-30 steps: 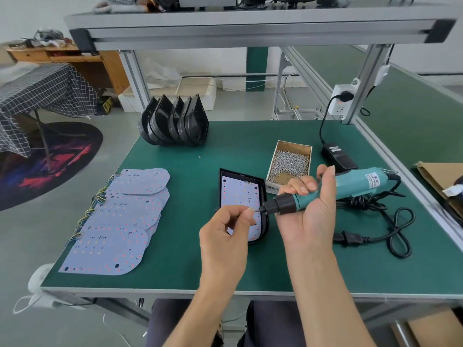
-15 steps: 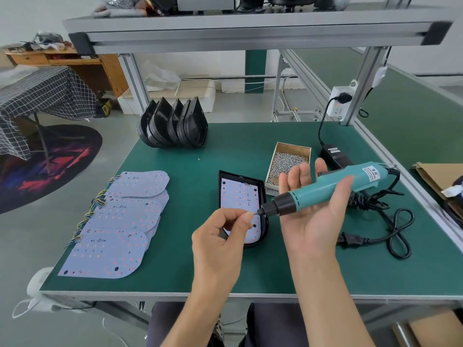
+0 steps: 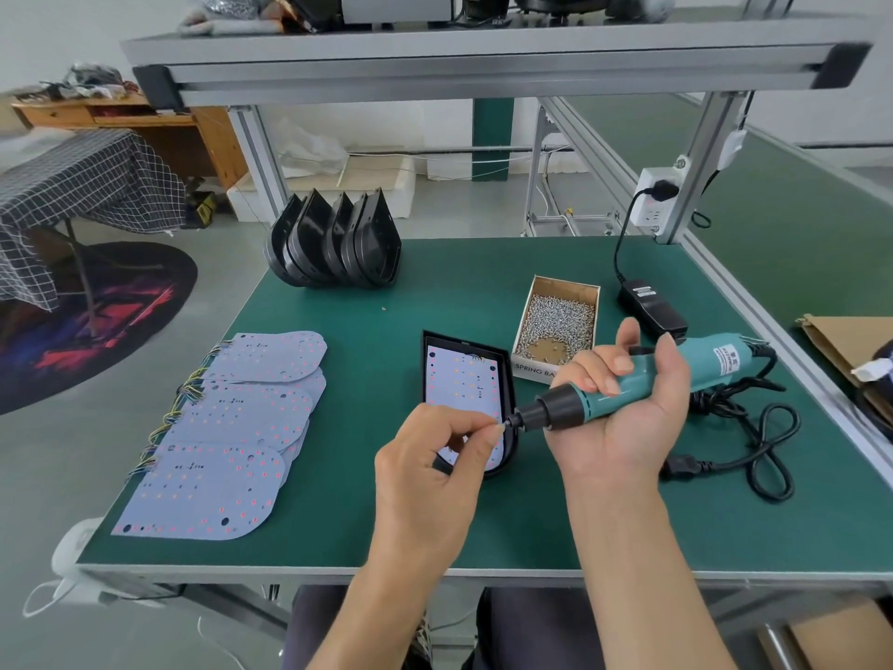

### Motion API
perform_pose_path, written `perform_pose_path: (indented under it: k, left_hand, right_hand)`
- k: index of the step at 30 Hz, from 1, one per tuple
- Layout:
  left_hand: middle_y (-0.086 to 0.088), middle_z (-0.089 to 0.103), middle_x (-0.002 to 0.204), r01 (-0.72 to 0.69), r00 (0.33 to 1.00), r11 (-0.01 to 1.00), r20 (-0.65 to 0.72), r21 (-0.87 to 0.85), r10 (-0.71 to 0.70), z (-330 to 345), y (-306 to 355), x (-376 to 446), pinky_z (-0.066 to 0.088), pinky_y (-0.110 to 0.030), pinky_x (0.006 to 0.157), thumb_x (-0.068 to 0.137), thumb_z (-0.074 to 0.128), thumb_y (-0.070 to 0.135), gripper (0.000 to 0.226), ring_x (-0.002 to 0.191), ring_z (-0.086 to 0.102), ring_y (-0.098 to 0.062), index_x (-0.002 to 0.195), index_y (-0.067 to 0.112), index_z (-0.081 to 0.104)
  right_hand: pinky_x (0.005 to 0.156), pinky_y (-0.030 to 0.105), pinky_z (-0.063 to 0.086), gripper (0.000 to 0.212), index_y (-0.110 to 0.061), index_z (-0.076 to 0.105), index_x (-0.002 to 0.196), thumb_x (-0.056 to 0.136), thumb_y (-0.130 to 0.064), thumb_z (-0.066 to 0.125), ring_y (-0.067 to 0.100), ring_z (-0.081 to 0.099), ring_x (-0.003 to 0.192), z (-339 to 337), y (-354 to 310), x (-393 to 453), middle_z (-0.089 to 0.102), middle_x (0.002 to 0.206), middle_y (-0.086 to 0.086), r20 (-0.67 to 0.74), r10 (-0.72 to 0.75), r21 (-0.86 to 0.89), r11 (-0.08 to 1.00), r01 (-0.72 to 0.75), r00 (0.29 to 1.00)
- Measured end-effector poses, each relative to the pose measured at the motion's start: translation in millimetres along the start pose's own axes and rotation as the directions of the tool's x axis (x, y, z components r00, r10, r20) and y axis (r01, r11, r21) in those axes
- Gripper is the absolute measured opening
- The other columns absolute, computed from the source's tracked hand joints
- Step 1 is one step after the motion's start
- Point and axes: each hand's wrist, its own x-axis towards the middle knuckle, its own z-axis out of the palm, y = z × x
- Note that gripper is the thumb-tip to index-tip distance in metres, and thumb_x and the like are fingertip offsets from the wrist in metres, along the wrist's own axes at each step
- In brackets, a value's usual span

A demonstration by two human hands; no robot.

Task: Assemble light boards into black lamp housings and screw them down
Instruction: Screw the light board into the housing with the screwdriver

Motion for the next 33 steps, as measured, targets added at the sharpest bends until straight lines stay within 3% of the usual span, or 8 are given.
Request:
perform_pose_path:
  k: [5,11,16,20,23,25,28,33]
  left_hand:
    - [0.015,0.069,0.082,0.003,1.0,1.0,0.012,0.003,-0.003,-0.8,-1.7,1.7,0.044,-0.009,0.071,0.087,0.076,0.024,0.011,0.077,0.063,-0.011,0.088,0.035,0.073]
    - [0.017,0.069,0.089,-0.052,0.998,0.998,0.024,0.03,0.052,-2.1,-2.7,3.6,0.048,-0.017,0.073,0.085,0.078,0.026,0.011,0.082,0.064,-0.016,0.094,0.033,0.076]
    - [0.019,0.065,0.122,-0.092,0.995,0.985,0.044,0.143,0.087,-4.6,-5.2,2.8,0.041,-0.012,0.095,0.077,0.076,0.048,0.063,0.112,0.057,-0.013,0.132,0.019,0.066]
    - [0.02,0.065,0.096,0.024,0.999,0.982,-0.05,0.185,-0.015,-17.6,-13.8,-1.1,0.038,-0.01,0.086,0.083,0.066,0.052,0.039,0.102,0.059,-0.01,0.116,0.032,0.065]
    - [0.018,0.067,0.085,0.201,0.977,0.954,-0.113,0.221,-0.18,-22.9,-24.4,2.2,0.046,-0.023,0.082,0.092,0.063,0.051,0.015,0.091,0.061,-0.01,0.1,0.038,0.062]
    - [0.014,0.066,0.081,0.311,0.95,0.904,-0.093,0.294,-0.297,-23.0,-30.9,8.9,0.051,-0.038,0.085,0.094,0.065,0.049,0.021,0.089,0.062,-0.013,0.103,0.03,0.063]
    - [0.012,0.064,0.081,0.376,0.915,0.842,-0.011,0.386,-0.403,-18.6,-33.2,20.7,0.049,-0.04,0.088,0.09,0.064,0.057,0.038,0.092,0.06,-0.018,0.109,0.025,0.061]
    - [0.004,0.058,0.075,0.392,0.875,0.774,0.057,0.497,-0.48,-10.1,-35.8,33.5,0.05,-0.04,0.077,0.088,0.066,0.046,0.031,0.082,0.057,-0.026,0.082,0.017,0.056]
  right_hand:
    - [0.048,0.018,0.036,0.023,-0.019,0.065,0.092,0.099,-0.039,0.055,0.004,0.037,0.046,-0.8,1.6,1.8,0.046,0.058,-0.011,-0.012,0.008,0.015,1.0,-0.007,1.0]
    - [0.049,0.017,0.035,0.024,-0.018,0.065,0.089,0.099,-0.038,0.057,0.004,0.037,0.047,-3.0,4.3,3.8,0.045,0.059,-0.011,-0.04,0.008,0.017,1.0,-0.007,0.999]
    - [0.05,0.018,0.036,0.022,-0.019,0.066,0.088,0.097,-0.037,0.059,0.005,0.038,0.048,-5.9,5.5,7.0,0.045,0.06,-0.01,-0.04,-0.011,0.009,1.0,0.012,0.999]
    - [0.05,0.02,0.035,0.021,-0.019,0.067,0.087,0.098,-0.035,0.059,0.006,0.037,0.049,-8.8,1.8,13.3,0.044,0.061,-0.009,-0.04,-0.081,-0.076,0.994,0.078,0.996]
    - [0.051,0.021,0.036,0.019,-0.02,0.063,0.088,0.1,-0.033,0.057,0.008,0.036,0.049,-12.1,1.4,19.0,0.044,0.061,-0.007,-0.033,-0.13,-0.142,0.982,0.124,0.991]
    - [0.051,0.022,0.036,0.018,-0.019,0.06,0.091,0.102,-0.031,0.054,0.009,0.037,0.05,-14.2,5.2,21.5,0.044,0.061,-0.006,-0.039,-0.16,-0.208,0.967,0.148,0.986]
    - [0.052,0.024,0.034,0.013,-0.018,0.058,0.093,0.103,-0.026,0.055,0.011,0.037,0.048,-16.8,13.8,24.2,0.046,0.06,-0.003,-0.06,-0.194,-0.296,0.94,0.168,0.979]
    - [0.048,0.026,0.031,0.013,-0.016,0.054,0.087,0.097,-0.021,0.061,0.015,0.035,0.045,-19.5,29.2,27.4,0.045,0.056,0.002,-0.02,-0.245,-0.44,0.873,0.212,0.969]
